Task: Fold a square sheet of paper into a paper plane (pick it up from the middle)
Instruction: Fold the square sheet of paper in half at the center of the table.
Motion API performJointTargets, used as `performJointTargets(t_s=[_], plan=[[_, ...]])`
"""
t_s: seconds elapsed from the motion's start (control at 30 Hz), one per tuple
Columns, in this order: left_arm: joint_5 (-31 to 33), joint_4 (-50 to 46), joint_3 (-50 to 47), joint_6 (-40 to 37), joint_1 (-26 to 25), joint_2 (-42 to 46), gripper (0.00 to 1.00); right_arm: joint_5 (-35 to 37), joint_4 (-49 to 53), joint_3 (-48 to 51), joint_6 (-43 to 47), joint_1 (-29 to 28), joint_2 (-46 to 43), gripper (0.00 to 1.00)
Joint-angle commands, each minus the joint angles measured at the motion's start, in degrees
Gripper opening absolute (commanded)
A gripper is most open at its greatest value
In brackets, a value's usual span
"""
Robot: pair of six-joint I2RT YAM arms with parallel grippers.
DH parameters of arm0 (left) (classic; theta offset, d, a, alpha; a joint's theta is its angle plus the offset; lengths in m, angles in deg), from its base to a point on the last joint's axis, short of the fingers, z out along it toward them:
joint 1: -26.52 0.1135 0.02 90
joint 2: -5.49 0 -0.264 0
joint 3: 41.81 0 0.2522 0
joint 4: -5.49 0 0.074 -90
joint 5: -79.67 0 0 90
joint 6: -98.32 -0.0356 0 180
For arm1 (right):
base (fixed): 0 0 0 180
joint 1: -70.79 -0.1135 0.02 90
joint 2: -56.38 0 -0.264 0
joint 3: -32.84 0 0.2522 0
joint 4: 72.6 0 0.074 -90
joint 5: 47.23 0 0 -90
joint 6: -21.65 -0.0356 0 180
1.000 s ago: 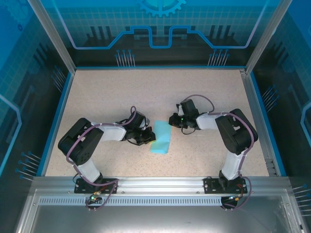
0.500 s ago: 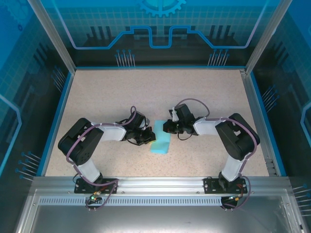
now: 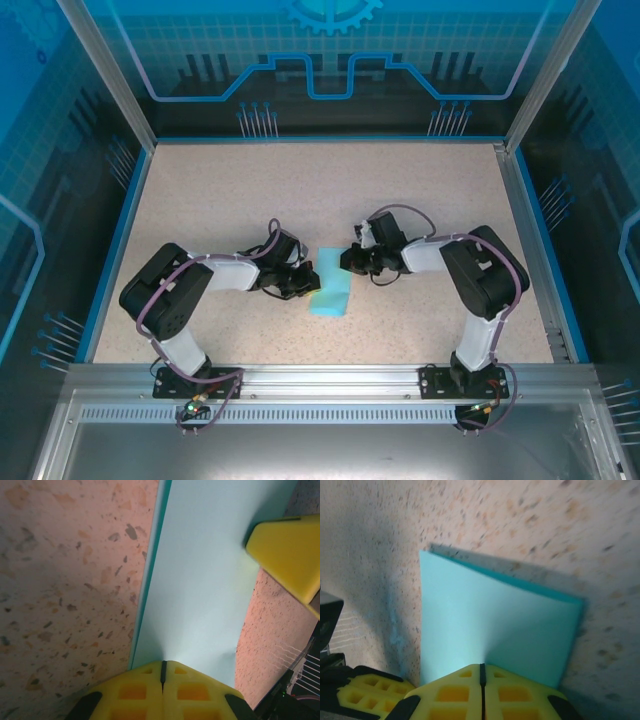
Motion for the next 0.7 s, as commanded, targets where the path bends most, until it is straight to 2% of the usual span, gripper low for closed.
performJointTargets(t_s=[0.0,0.3,0.5,0.67], plan=[[9.31,-14.97,-5.27,-1.02,0.42,-4.79,0.00,8.73,2.33,-1.35,0.46,4.98,1.78,0.07],[9.22,-14.60,-5.27,-1.12,0.46,-4.73,0.00,10.71,6.50,-4.60,1.53,4.99,-3.20,0.07],[9.22,-14.42,-4.91,-1.01,0.42,-4.68,0.00,9.35,8.35,1.91,-0.03,-2.00,-13.78,0.07],[9.35,-14.25,-4.70,-1.10,0.42,-4.82,0.00,7.31,5.44,8.37,-5.72,-8.21,-16.11,0.07]])
